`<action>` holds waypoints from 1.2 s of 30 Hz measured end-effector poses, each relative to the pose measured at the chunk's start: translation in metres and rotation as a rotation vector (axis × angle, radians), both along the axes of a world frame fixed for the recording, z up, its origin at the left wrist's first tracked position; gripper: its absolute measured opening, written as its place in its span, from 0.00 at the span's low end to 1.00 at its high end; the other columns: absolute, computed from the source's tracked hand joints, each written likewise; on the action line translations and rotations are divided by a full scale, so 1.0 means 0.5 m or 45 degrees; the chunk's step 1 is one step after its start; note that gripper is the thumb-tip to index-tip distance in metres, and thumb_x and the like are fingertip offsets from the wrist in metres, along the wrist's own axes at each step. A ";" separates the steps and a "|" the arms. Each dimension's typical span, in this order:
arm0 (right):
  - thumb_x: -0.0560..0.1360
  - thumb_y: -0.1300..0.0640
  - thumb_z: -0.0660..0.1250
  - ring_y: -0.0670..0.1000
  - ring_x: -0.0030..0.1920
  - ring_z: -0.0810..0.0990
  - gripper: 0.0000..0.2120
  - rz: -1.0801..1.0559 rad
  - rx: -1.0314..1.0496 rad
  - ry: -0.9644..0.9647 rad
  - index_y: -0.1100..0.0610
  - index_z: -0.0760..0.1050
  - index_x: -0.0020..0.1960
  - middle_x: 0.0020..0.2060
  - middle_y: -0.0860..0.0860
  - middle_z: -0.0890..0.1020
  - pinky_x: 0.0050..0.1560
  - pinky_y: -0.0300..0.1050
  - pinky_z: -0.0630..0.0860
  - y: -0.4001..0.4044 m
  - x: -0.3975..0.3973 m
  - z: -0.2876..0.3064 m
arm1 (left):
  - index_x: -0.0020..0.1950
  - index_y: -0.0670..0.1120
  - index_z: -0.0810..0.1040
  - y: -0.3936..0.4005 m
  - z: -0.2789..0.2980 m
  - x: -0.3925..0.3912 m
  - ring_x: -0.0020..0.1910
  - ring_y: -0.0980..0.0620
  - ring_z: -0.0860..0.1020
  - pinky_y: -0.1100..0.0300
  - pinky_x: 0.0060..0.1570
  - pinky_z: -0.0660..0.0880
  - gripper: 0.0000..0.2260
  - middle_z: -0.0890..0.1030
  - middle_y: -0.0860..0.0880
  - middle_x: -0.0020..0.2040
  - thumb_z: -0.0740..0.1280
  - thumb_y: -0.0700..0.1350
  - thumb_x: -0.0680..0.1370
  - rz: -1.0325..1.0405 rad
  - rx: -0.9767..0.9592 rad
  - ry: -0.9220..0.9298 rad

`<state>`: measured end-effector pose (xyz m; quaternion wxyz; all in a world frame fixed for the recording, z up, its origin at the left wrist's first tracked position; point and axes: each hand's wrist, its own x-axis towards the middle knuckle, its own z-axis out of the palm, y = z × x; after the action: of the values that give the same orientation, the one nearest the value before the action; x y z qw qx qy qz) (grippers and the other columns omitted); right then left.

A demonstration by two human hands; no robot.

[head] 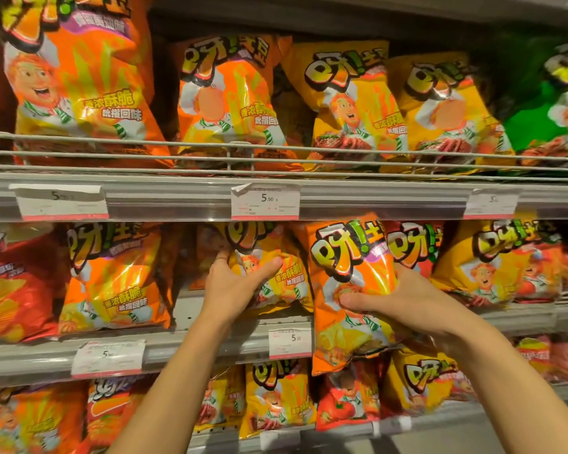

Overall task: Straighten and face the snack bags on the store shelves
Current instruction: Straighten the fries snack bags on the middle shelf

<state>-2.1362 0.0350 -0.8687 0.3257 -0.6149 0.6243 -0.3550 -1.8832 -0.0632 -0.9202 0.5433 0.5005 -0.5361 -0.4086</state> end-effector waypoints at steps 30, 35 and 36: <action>0.62 0.39 0.82 0.43 0.54 0.85 0.34 -0.021 -0.071 -0.150 0.42 0.75 0.64 0.53 0.39 0.86 0.61 0.50 0.79 0.097 0.051 -0.032 | 0.57 0.41 0.68 0.038 -0.042 -0.121 0.59 0.40 0.74 0.42 0.55 0.74 0.17 0.72 0.41 0.59 0.70 0.48 0.77 -0.128 -0.083 -0.693; 0.57 0.36 0.82 0.39 0.51 0.85 0.35 0.038 -0.054 -0.134 0.41 0.75 0.61 0.51 0.38 0.86 0.56 0.43 0.79 0.074 0.099 -0.043 | 0.72 0.46 0.67 0.068 -0.069 -0.012 0.64 0.45 0.70 0.49 0.61 0.71 0.27 0.72 0.46 0.64 0.64 0.60 0.78 0.006 -0.266 -1.147; 0.55 0.34 0.82 0.40 0.53 0.85 0.39 0.035 -0.045 -0.118 0.42 0.74 0.62 0.52 0.38 0.86 0.58 0.45 0.79 0.068 0.111 -0.046 | 0.73 0.47 0.67 0.077 -0.071 0.013 0.64 0.45 0.70 0.50 0.61 0.70 0.27 0.72 0.46 0.65 0.61 0.60 0.79 0.048 -0.346 -1.288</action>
<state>-2.0806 0.0691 -0.8915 0.3482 -0.6119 0.5938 -0.3895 -1.8767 -0.0247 -0.9558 0.2838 0.5698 -0.7705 -0.0325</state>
